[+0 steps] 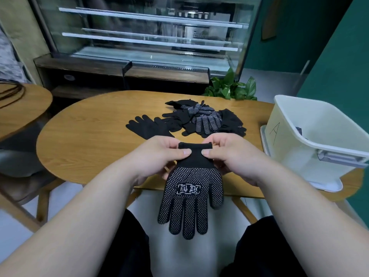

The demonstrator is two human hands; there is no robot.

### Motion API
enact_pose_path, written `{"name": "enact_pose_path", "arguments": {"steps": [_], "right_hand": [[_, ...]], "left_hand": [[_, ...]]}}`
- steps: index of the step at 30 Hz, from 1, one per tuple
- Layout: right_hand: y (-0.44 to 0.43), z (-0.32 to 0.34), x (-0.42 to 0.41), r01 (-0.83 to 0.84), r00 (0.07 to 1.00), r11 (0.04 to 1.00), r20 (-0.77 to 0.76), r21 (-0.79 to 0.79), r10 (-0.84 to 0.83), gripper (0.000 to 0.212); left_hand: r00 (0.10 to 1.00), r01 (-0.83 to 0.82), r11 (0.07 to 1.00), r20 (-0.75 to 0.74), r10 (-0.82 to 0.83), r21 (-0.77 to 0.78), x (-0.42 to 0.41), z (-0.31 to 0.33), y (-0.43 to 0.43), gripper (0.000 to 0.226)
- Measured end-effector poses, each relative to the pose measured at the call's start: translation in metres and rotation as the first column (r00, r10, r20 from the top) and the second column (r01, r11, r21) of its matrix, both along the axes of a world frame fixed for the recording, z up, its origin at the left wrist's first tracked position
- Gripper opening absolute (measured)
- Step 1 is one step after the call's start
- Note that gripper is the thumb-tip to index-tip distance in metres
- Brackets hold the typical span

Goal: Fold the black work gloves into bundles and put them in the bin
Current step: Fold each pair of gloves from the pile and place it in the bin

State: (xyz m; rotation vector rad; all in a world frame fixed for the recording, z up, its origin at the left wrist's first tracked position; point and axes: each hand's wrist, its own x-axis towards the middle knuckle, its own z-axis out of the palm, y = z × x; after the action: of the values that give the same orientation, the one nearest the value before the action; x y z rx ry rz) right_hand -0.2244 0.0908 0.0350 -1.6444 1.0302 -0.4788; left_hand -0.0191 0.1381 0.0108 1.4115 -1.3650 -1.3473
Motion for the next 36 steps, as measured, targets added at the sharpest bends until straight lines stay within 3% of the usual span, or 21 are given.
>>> {"name": "enact_pose_path", "arguments": {"steps": [3,6,11,15,18,21,23,26,29,33,36], "right_hand": [[-0.001,-0.005,0.001,-0.037,0.999,0.997,0.041,0.063,0.035,0.010],[-0.008,-0.009,0.002,-0.061,0.997,0.994,0.058,0.089,0.056,0.010],[-0.042,-0.006,0.012,-0.001,0.999,1.000,-0.041,-0.010,0.000,0.007],[-0.072,0.013,0.024,0.085,0.994,0.977,-0.051,-0.198,-0.097,0.007],[-0.083,0.023,0.026,0.141,0.972,0.882,-0.104,-0.450,-0.209,0.010],[-0.086,0.007,0.023,0.138,0.955,0.761,-0.117,-0.633,-0.271,0.014],[-0.082,-0.019,0.018,0.065,0.949,0.694,-0.170,-0.717,-0.265,0.019],[-0.065,-0.071,0.005,-0.070,0.954,0.698,-0.252,-0.712,-0.162,0.024],[-0.043,-0.115,-0.006,-0.133,0.941,0.749,-0.321,-0.649,-0.111,0.025],[-0.031,-0.132,-0.011,-0.225,0.904,0.746,-0.420,-0.627,-0.080,0.025],[-0.029,-0.133,-0.014,-0.244,0.908,0.710,-0.413,-0.660,-0.072,0.023]], "left_hand": [[0.997,0.073,0.997,-0.023,-0.073,0.012,0.006,-0.005,-0.004,0.027],[0.993,0.113,0.993,0.017,-0.113,0.014,0.011,-0.008,-0.012,0.017],[0.987,0.074,0.997,0.145,-0.071,-0.014,0.018,0.000,-0.047,0.015],[0.959,-0.007,0.992,0.279,0.042,-0.125,0.020,0.023,-0.085,0.016],[0.906,-0.045,0.946,0.387,0.174,-0.320,0.014,0.034,-0.102,0.009],[0.733,0.091,0.838,0.606,0.309,-0.538,0.013,0.017,-0.103,0.011],[0.701,0.162,0.792,0.633,0.328,-0.589,0.014,-0.014,-0.096,0.017],[0.659,0.318,0.772,0.714,0.238,-0.550,0.013,-0.070,-0.074,0.028],[0.678,0.394,0.786,0.728,0.102,-0.477,0.008,-0.114,-0.049,0.030],[0.651,0.399,0.808,0.754,0.083,-0.433,0.009,-0.123,-0.037,0.034],[0.625,0.432,0.795,0.777,0.078,-0.426,0.011,-0.117,-0.034,0.037]]}}
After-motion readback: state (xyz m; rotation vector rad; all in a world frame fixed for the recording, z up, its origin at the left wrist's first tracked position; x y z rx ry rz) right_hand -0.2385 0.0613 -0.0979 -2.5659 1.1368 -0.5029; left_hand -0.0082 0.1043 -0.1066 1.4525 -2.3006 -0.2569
